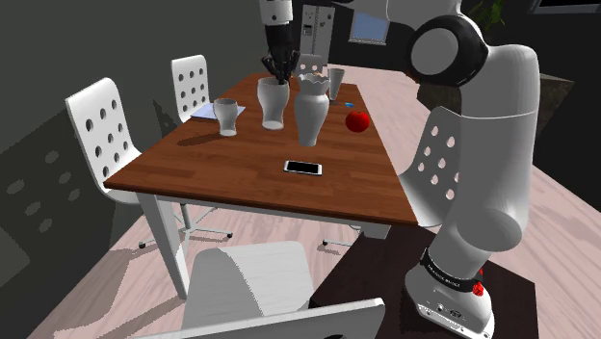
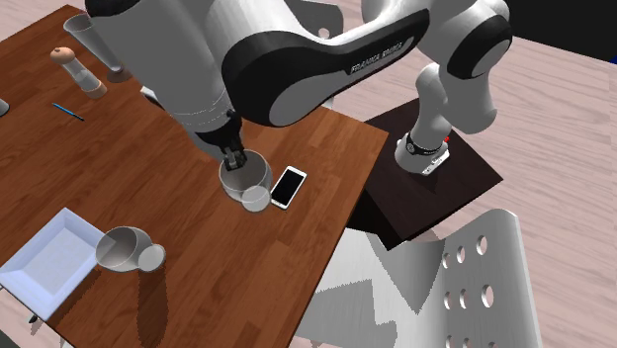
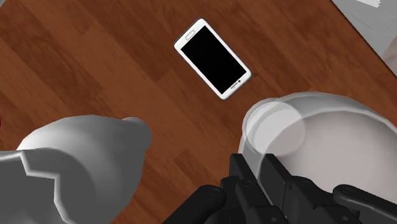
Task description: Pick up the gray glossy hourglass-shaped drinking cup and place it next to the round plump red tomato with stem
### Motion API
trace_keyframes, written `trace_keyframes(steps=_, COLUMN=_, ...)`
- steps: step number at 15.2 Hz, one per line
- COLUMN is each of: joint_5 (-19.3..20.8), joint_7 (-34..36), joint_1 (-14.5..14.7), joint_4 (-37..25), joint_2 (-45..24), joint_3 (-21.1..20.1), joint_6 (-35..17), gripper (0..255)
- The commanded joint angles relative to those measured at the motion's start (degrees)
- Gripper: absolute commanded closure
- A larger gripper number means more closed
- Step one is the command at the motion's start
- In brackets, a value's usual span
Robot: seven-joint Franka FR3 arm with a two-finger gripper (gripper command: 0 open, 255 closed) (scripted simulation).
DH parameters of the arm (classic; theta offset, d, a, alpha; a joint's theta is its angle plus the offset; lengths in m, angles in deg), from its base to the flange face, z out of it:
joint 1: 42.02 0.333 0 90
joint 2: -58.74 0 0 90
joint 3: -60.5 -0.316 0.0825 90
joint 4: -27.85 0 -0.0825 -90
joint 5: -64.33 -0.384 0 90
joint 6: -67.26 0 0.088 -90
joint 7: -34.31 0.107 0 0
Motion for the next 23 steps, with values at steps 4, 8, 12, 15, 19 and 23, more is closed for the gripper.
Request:
trace_keyframes(steps=4, joint_5=0.11, joint_7=-0.65, joint_1=0.13, joint_4=-8.47, joint_2=-2.88, joint_3=0.07, joint_6=5.56, gripper=255)
trace_keyframes(steps=8, joint_5=0.26, joint_7=-1.41, joint_1=0.26, joint_4=-18.41, joint_2=-6.96, joint_3=0.22, joint_6=11.38, gripper=255)
trace_keyframes(steps=12, joint_5=0.38, joint_7=-3.07, joint_1=-0.61, joint_4=-23.95, joint_2=-8.87, joint_3=0.56, joint_6=14.84, gripper=255)
trace_keyframes(steps=15, joint_5=0.32, joint_7=-5.99, joint_1=-3.47, joint_4=-13.1, joint_2=-2.3, joint_3=1.2, joint_6=10.12, gripper=255)
trace_keyframes(steps=19, joint_5=0.27, joint_7=-10.5, joint_1=-7.0, joint_4=-5.36, joint_2=2.62, joint_3=2.61, joint_6=6.65, gripper=255)
trace_keyframes(steps=23, joint_5=0.25, joint_7=-15.33, joint_1=-10.44, joint_4=-0.82, joint_2=5.57, joint_3=4.26, joint_6=4.34, gripper=255)
